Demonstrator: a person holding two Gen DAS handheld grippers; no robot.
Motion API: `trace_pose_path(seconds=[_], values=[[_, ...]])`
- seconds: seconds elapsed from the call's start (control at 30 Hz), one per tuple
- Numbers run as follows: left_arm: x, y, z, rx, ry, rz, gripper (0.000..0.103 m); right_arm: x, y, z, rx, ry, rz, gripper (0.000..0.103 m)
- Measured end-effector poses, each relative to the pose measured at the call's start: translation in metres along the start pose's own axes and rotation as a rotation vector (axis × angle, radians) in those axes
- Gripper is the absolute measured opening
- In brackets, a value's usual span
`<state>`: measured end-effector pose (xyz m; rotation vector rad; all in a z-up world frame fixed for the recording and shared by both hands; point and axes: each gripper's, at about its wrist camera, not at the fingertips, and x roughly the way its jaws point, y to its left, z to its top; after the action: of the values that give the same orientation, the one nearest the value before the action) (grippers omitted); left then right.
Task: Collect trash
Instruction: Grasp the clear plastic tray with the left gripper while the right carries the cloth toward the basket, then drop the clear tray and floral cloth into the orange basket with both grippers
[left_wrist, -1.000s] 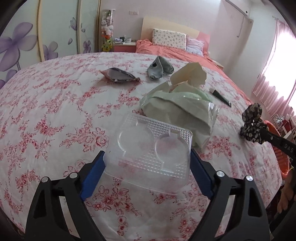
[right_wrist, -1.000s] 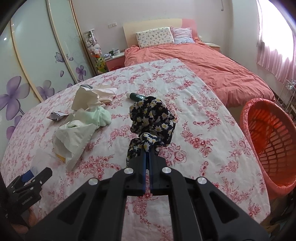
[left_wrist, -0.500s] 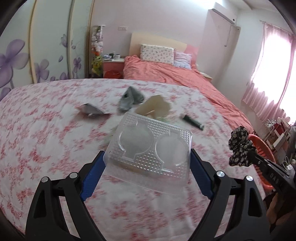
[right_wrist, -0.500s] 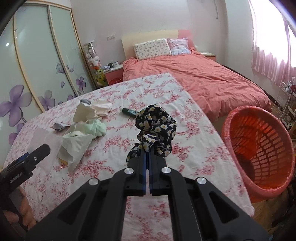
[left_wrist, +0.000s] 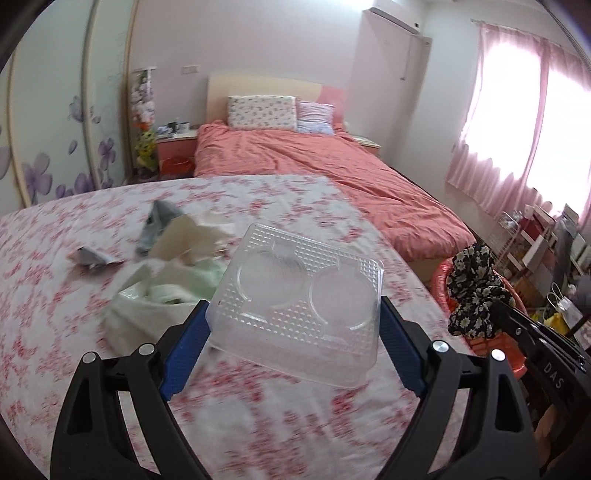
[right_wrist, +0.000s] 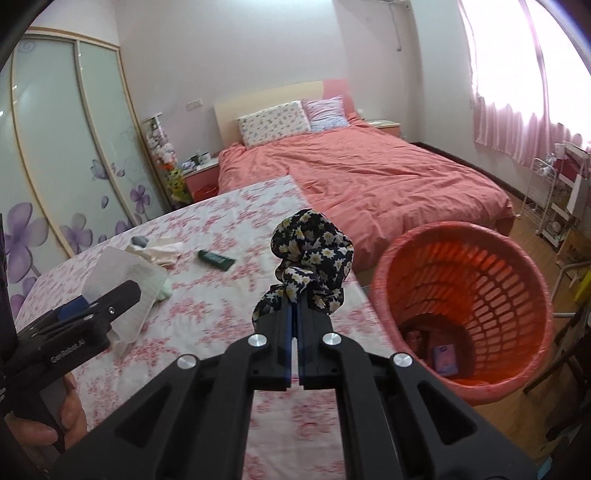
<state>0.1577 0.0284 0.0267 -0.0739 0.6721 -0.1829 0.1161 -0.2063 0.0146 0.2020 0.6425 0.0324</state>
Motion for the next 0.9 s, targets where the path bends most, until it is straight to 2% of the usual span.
trace_pose_path(seconds=[0.4,0.9], values=[[0.028,-0.065,0.005,0.079,0.015,-0.076,0.087,-0.014,-0.059,0.003,0.076,-0.039,-0.075,0.003],[0.05,-0.145,0.001,0.173,0.018,-0.244,0.087,-0.024,-0.134,0.002,0.174,-0.085,-0.155,0.003]])
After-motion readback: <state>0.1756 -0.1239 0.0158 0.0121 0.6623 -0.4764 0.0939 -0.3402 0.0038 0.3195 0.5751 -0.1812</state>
